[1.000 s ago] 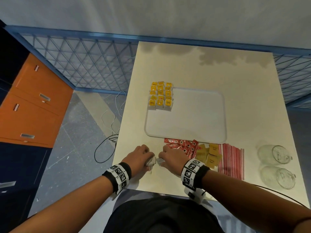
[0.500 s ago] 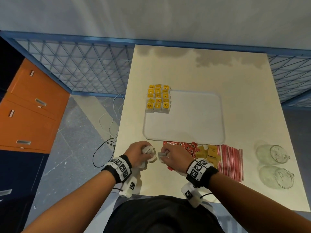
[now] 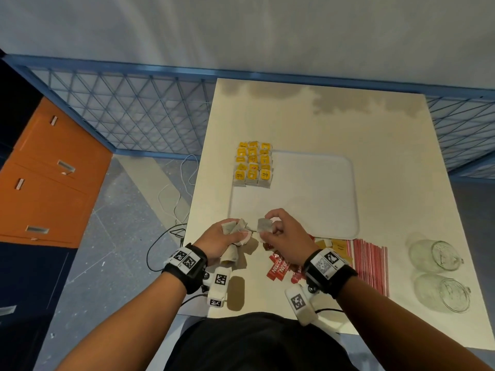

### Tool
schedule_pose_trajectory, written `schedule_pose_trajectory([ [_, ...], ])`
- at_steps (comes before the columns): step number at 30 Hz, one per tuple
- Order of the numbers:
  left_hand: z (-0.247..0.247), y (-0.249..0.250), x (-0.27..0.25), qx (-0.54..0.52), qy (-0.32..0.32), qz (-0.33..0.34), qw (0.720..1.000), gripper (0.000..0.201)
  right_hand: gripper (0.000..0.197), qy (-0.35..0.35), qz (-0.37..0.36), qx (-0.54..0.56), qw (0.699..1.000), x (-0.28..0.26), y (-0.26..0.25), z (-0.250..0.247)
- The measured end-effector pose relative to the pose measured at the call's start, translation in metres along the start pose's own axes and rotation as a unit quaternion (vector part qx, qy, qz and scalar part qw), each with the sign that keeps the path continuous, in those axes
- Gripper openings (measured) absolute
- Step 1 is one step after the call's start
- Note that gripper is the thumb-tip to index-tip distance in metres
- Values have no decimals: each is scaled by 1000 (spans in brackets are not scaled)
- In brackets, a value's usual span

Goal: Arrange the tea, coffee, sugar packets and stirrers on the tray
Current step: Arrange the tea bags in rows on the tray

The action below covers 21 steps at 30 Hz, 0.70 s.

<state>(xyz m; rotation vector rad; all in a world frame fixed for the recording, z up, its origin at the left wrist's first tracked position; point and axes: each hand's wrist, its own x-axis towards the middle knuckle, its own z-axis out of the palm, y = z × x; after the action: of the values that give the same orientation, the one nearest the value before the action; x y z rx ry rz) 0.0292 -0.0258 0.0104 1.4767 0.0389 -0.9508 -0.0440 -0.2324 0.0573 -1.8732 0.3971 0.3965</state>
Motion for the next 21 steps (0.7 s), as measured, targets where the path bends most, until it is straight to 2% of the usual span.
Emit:
schedule_pose_trajectory([
  [4, 4, 6, 2, -15, -28, 8, 999, 25, 31, -10, -6, 14, 1000, 1, -6, -3],
  [8, 9, 16, 0, -22, -33, 11, 999, 41, 13, -17, -22, 14, 1000, 3, -12, -5],
  [14, 12, 26, 0, -80, -34, 4, 996, 42, 48, -62, -5, 20, 998, 6, -19, -11],
  [18, 15, 30, 2, -111, -20, -16, 993, 37, 36, -5, -35, 2, 999, 14, -18, -11],
  [21, 17, 30, 4, -155, 9, -35, 987, 34, 32, 10, -44, -18, 999, 20, -15, -10],
])
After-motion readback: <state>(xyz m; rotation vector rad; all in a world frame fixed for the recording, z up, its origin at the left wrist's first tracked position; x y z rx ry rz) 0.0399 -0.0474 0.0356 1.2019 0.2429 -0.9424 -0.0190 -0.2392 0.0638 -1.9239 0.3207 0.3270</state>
